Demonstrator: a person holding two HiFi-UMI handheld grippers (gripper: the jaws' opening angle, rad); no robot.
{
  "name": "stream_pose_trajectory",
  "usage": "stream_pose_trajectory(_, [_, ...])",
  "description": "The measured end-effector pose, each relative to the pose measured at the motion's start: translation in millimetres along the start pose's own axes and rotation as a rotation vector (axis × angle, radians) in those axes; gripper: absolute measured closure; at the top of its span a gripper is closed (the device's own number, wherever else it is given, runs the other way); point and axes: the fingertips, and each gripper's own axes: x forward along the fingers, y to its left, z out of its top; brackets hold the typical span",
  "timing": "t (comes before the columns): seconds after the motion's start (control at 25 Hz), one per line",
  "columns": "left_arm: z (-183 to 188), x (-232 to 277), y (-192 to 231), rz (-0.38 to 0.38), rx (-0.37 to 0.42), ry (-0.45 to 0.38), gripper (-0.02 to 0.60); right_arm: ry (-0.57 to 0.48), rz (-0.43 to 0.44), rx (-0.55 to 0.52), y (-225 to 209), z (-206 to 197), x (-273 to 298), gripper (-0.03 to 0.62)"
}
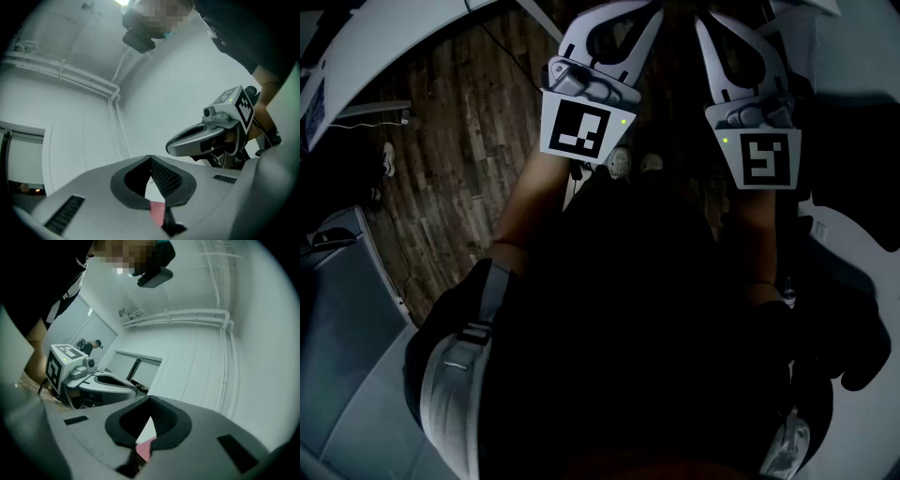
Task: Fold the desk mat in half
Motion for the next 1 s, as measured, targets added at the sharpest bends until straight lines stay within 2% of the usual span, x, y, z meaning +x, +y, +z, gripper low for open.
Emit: stream_pose_trajectory(1.0, [-2.4,-18.7,7.9,-0.004,-0.019,0.003,0.569,0.004,-0.042,0.028,11.5,5.9,0.7,0.565])
